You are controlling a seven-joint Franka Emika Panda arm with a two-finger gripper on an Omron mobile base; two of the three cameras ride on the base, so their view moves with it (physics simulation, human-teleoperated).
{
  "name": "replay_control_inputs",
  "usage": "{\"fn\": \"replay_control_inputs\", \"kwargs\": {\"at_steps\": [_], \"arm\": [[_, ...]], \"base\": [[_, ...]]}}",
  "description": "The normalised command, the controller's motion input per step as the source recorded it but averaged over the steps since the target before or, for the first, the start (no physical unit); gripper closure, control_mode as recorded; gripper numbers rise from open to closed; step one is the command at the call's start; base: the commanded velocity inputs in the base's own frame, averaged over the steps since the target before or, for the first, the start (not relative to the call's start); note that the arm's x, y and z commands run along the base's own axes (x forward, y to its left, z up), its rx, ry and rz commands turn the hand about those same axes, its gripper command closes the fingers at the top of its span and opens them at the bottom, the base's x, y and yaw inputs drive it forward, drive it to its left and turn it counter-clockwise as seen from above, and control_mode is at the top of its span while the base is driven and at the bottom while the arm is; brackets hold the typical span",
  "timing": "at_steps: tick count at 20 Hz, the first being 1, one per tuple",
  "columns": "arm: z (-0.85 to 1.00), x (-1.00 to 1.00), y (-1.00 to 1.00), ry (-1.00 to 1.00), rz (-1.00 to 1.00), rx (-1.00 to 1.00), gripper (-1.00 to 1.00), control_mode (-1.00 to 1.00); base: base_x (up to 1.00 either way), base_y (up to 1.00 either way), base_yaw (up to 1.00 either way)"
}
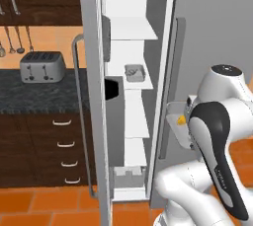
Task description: Take the meat container that has the fish and place it on the second highest rack of the freezer. Then take the vegetable container that has the corn and lime and place it on the highest rack of the freezer.
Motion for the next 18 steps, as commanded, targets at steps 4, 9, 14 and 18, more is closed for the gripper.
{"fn": "replay_control_inputs", "kwargs": {"at_steps": [4, 9, 14, 18], "arm": [[0.00, 0.00, 0.00, 0.00, 0.00, 0.00, 1.00, 1.00], [0.00, 0.00, 0.00, 0.00, 0.00, 0.00, 1.00, 1.00], [0.00, 0.00, 0.00, 0.00, 0.00, 0.00, 1.00, 1.00], [0.00, 0.00, 0.00, 0.00, 0.00, 0.00, 1.00, 1.00]], "base": [[0.19, 0.00, 0.56], [0.16, -0.19, 0.15], [0.55, -0.11, 0.05], [0.71, 0.06, 0.06]]}}
